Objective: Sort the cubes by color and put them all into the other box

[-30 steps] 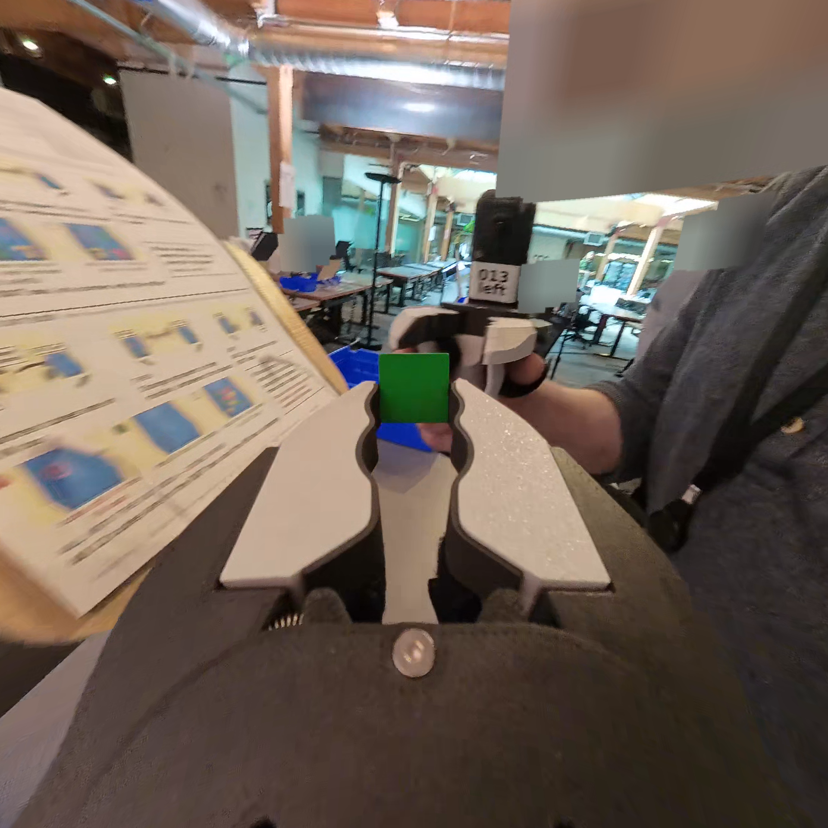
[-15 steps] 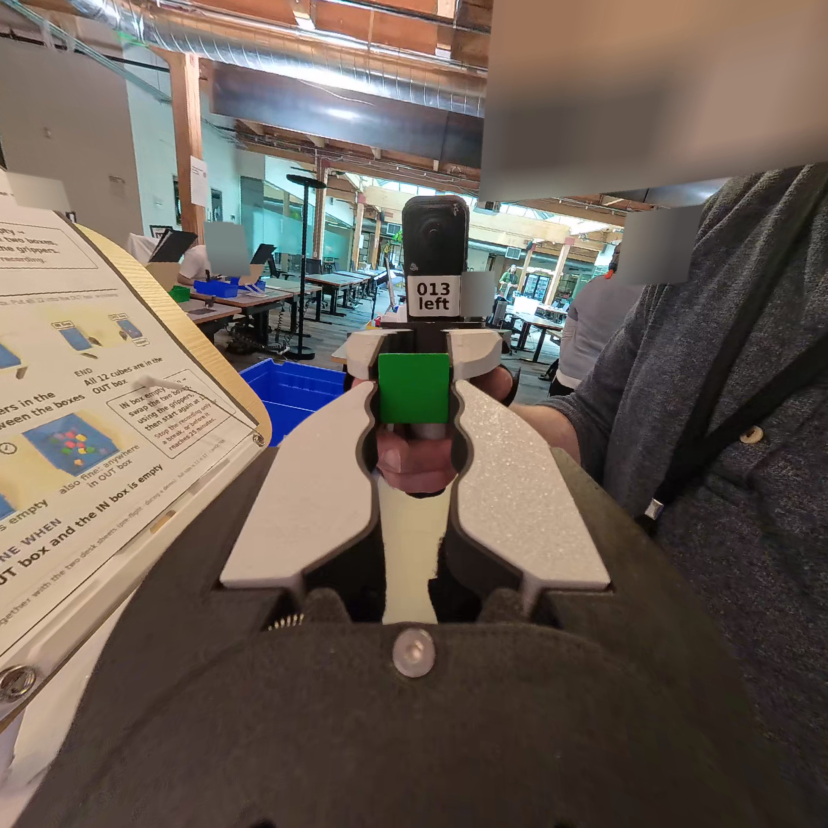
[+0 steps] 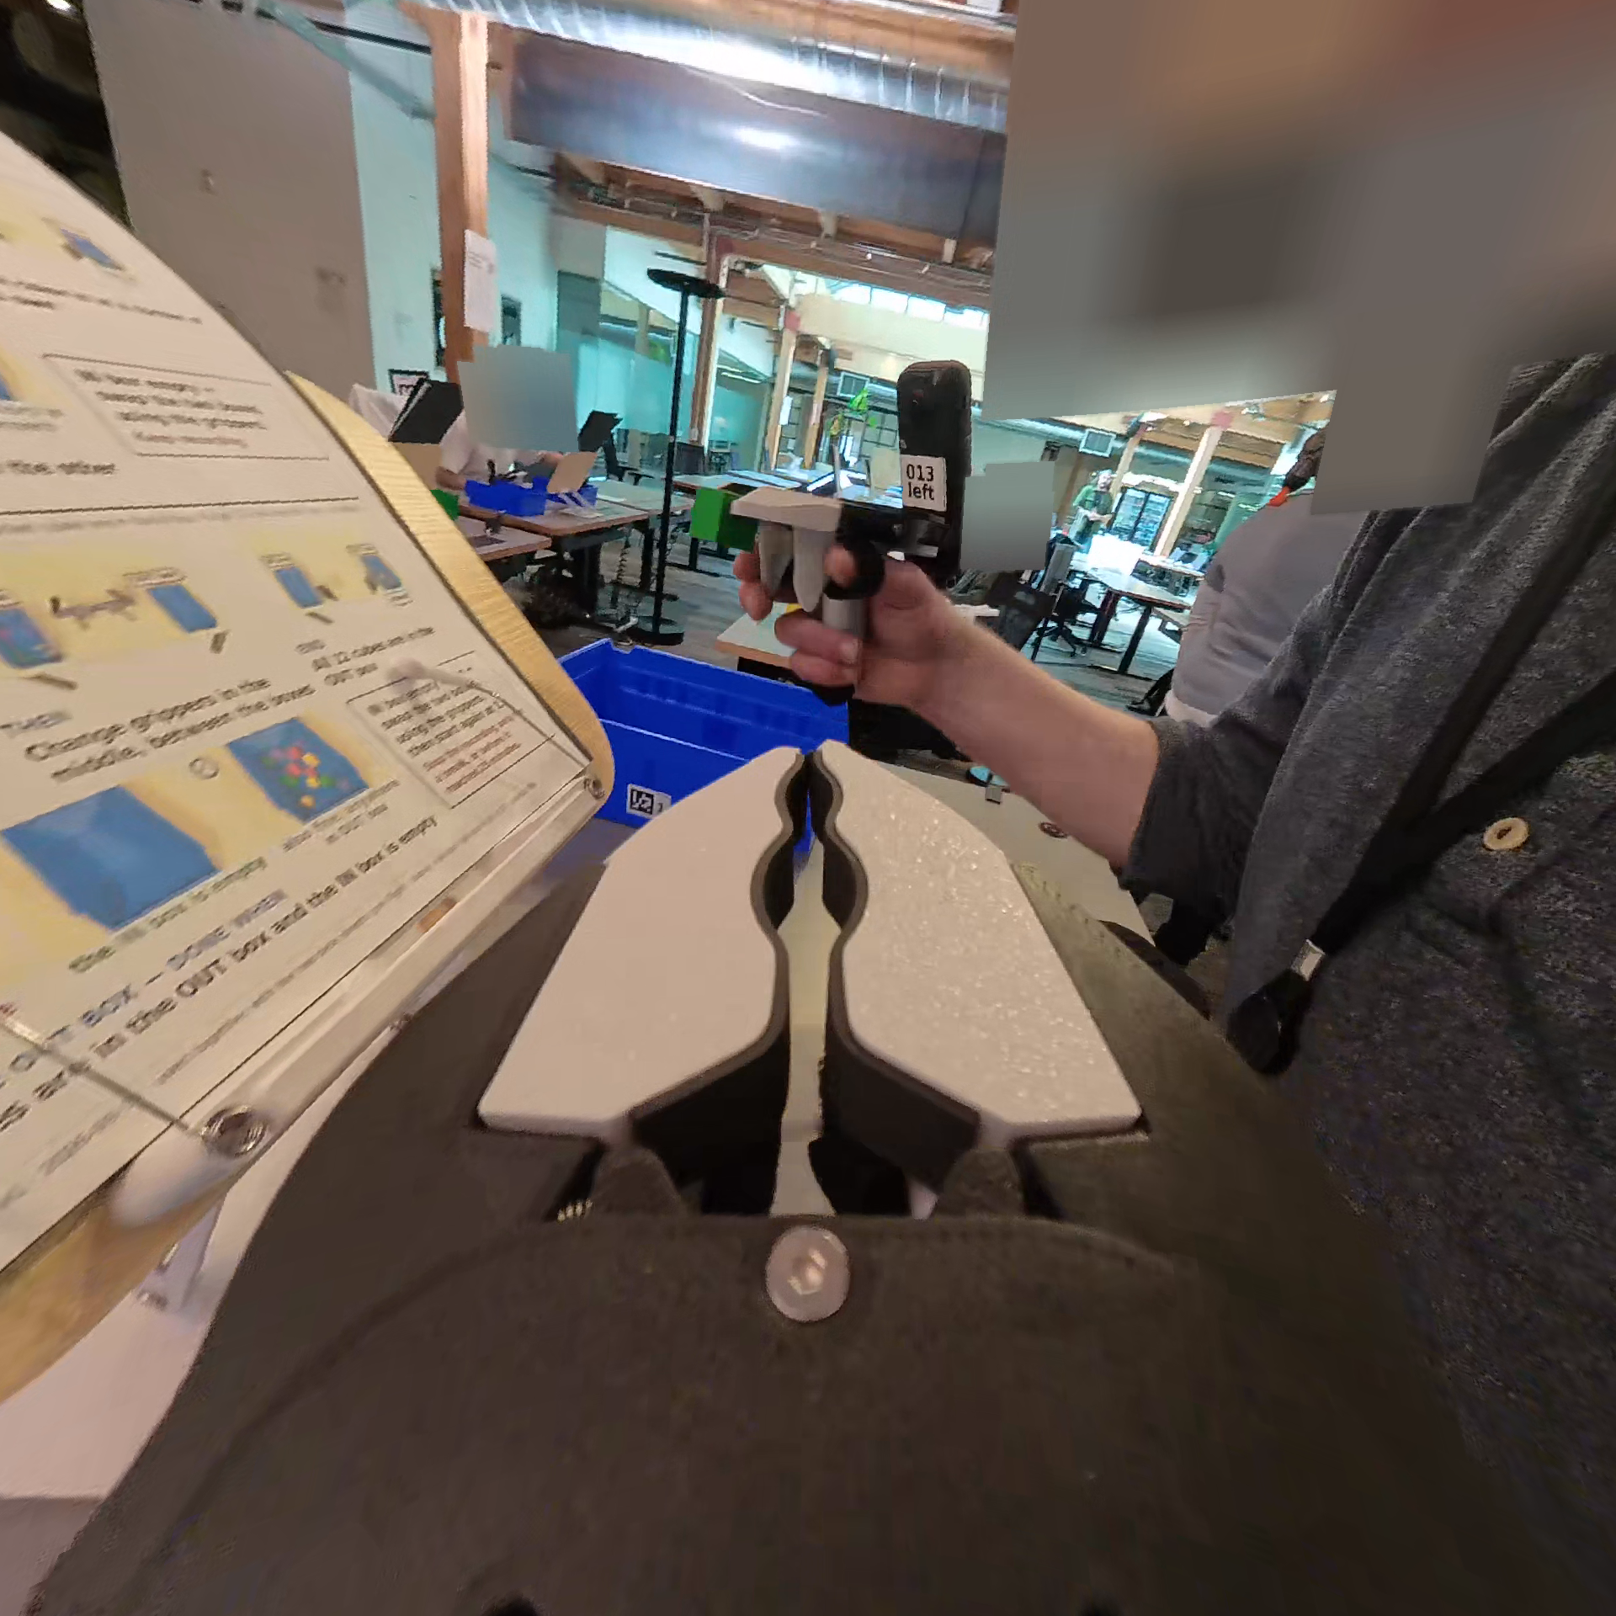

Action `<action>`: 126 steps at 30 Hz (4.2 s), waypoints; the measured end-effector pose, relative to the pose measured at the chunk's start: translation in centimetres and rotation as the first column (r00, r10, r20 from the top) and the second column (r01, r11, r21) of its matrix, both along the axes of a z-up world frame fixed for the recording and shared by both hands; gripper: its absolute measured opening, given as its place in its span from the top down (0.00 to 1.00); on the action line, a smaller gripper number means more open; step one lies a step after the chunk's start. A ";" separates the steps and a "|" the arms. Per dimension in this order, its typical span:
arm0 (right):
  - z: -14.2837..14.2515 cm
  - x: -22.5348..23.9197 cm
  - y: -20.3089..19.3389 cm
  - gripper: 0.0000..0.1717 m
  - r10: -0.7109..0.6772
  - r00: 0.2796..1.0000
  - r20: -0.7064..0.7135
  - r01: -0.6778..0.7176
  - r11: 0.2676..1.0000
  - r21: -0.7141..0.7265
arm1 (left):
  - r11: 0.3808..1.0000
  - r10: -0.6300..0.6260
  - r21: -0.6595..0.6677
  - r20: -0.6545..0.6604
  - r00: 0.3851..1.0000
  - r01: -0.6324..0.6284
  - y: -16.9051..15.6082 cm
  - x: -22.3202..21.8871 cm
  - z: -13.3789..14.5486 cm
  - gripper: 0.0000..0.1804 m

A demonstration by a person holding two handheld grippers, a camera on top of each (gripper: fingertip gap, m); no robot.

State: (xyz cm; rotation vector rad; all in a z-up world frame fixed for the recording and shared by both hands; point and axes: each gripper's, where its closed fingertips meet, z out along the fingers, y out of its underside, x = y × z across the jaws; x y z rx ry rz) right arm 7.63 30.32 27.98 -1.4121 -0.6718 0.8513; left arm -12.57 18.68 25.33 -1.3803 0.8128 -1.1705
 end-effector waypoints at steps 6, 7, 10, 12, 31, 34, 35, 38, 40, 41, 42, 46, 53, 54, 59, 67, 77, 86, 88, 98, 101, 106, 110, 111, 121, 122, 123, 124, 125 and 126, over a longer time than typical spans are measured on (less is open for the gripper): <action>-7.7 14.2 9.7 0.84 -0.342 0.922 0.183 0.370 0.917 -0.149 | 0.998 0.048 -0.038 -0.040 0.998 -0.049 0.6 -0.8 -1.0 1.00; -9.1 15.6 10.8 0.84 -0.369 0.909 0.196 0.403 0.897 -0.182 | 0.998 0.050 -0.042 -0.044 0.998 -0.052 0.7 -0.7 -1.1 1.00; -14.2 17.6 13.6 0.83 -0.365 0.887 0.282 0.439 0.857 -0.270 | 0.997 0.057 -0.052 -0.088 0.995 -0.061 1.0 -0.3 -1.6 1.00; -17.8 18.4 15.2 0.83 -0.354 0.866 0.354 0.467 0.827 -0.315 | 0.996 0.058 -0.055 -0.102 0.993 -0.064 1.0 -0.2 -1.8 1.00; -29.2 19.5 18.8 0.83 -0.245 0.718 0.651 0.590 0.710 -0.384 | 0.985 0.122 -0.102 -0.135 0.983 -0.136 1.7 -2.3 -3.0 1.00; -29.7 19.8 18.1 0.75 -0.219 0.700 0.680 0.602 0.693 -0.396 | 0.984 0.128 -0.105 -0.138 0.982 -0.143 1.7 -2.8 -3.1 1.00; -29.7 20.0 17.8 0.72 -0.215 0.693 0.688 0.606 0.690 -0.395 | 0.983 0.133 -0.106 -0.142 0.981 -0.149 1.7 -3.0 -3.1 1.00; -28.4 20.0 17.1 0.73 -0.242 0.695 0.677 0.605 0.706 -0.367 | 0.978 0.161 -0.109 -0.166 0.973 -0.180 1.8 -4.2 -3.3 1.00; -27.3 19.9 16.4 0.74 -0.252 0.688 0.680 0.605 0.717 -0.346 | 0.969 0.197 -0.111 -0.197 0.960 -0.222 2.1 -5.4 -3.8 1.00; -26.5 19.8 16.0 0.74 -0.266 0.687 0.676 0.604 0.726 -0.329 | 0.961 0.223 -0.110 -0.224 0.949 -0.252 2.3 -6.3 -4.2 1.00; -25.5 19.7 15.5 0.75 -0.285 0.690 0.665 0.604 0.733 -0.313 | 0.949 0.262 -0.104 -0.260 0.929 -0.297 2.7 -7.4 -4.6 0.99; -21.4 18.2 13.0 0.80 -0.348 0.711 0.611 0.585 0.774 -0.241 | 0.858 0.430 -0.092 -0.409 0.805 -0.506 4.9 -13.5 -7.1 0.93; -17.2 13.7 7.9 0.84 -0.348 0.758 0.552 0.520 0.834 -0.187 | 0.662 0.559 -0.074 -0.614 0.558 -0.746 9.0 -24.2 -13.5 0.85; -16.8 13.1 7.4 0.85 -0.348 0.759 0.550 0.513 0.840 -0.176 | 0.637 0.561 -0.100 -0.620 0.549 -0.764 9.6 -25.4 -14.4 0.85; -15.4 10.2 5.5 0.86 -0.335 0.771 0.542 0.478 0.866 -0.145 | 0.633 0.431 -0.176 -0.729 0.532 -0.754 11.4 -28.2 -20.5 0.82; -14.9 7.1 4.2 0.86 -0.282 0.791 0.543 0.416 0.898 -0.140 | 0.653 0.267 -0.215 -0.832 0.486 -0.726 12.6 -28.9 -26.7 0.76; -10.5 1.4 1.7 0.87 -0.153 0.888 0.434 0.198 0.978 -0.060 | 0.678 0.376 -0.222 -0.714 0.590 -0.701 12.1 -26.9 -22.2 0.88; -2.4 -14.4 -7.7 0.78 0.405 0.913 -0.052 -0.408 0.907 -0.099 | 0.937 0.325 -0.086 -0.141 0.935 -0.339 5.6 -11.4 -3.1 0.88; -1.6 -16.7 -8.7 0.76 0.465 0.879 -0.105 -0.475 0.875 -0.094 | 0.967 0.245 -0.055 -0.058 0.968 -0.248 4.0 -7.8 -0.8 0.88; -0.1 -20.0 -11.2 0.79 0.551 0.813 -0.186 -0.569 0.821 -0.053 | 1.000 0.008 -0.014 0.125 0.992 -0.006 0.4 1.5 1.8 0.88; -0.3 -19.6 -11.4 0.81 0.561 0.803 -0.201 -0.583 0.809 -0.073 | 0.999 -0.030 -0.019 0.116 0.993 0.032 0.3 2.2 1.4 0.88; -0.4 -18.9 -11.3 0.86 0.561 0.788 -0.255 -0.598 0.796 -0.097 | 0.997 -0.069 -0.026 0.144 0.987 0.074 0.2 3.0 1.3 0.88; -0.3 -18.5 -11.4 0.87 0.558 0.784 -0.272 -0.599 0.795 -0.095 | 0.994 -0.098 -0.039 0.177 0.979 0.106 0.0 3.5 1.4 0.88; -0.2 -18.3 -11.4 0.87 0.558 0.782 -0.277 -0.600 0.795 -0.094 | 0.994 -0.097 -0.038 0.179 0.979 0.105 0.0 3.6 1.5 0.88; -1.6 -2.1 1.3 0.87 -0.039 0.998 -0.046 0.035 0.996 -0.085 | 1.000 0.025 -0.016 0.105 0.994 -0.023 1.3 0.4 1.4 1.00; -2.4 1.2 3.4 0.87 -0.141 0.990 -0.008 0.140 0.986 -0.093 | 0.999 0.032 -0.019 0.104 0.994 -0.030 1.4 0.1 1.3 1.00; -3.3 4.5 5.1 0.87 -0.237 0.971 0.023 0.238 0.965 -0.106 | 0.999 0.038 -0.021 0.107 0.994 -0.036 1.4 -0.1 1.2 1.00; -4.3 7.9 6.8 0.87 -0.339 0.939 0.053 0.343 0.933 -0.112 | 0.999 0.043 -0.024 0.106 0.993 -0.040 1.4 -0.3 1.1 1.00; -5.4 11.1 8.2 0.87 -0.428 0.900 0.083 0.435 0.893 -0.117 | 0.999 0.049 -0.029 0.098 0.994 -0.046 1.5 -0.4 0.9 1.00; -6.6 13.9 9.4 0.87 -0.494 0.863 0.109 0.505 0.852 -0.139 | 0.998 0.055 -0.036 0.086 0.995 -0.052 1.6 -0.4 0.6 1.00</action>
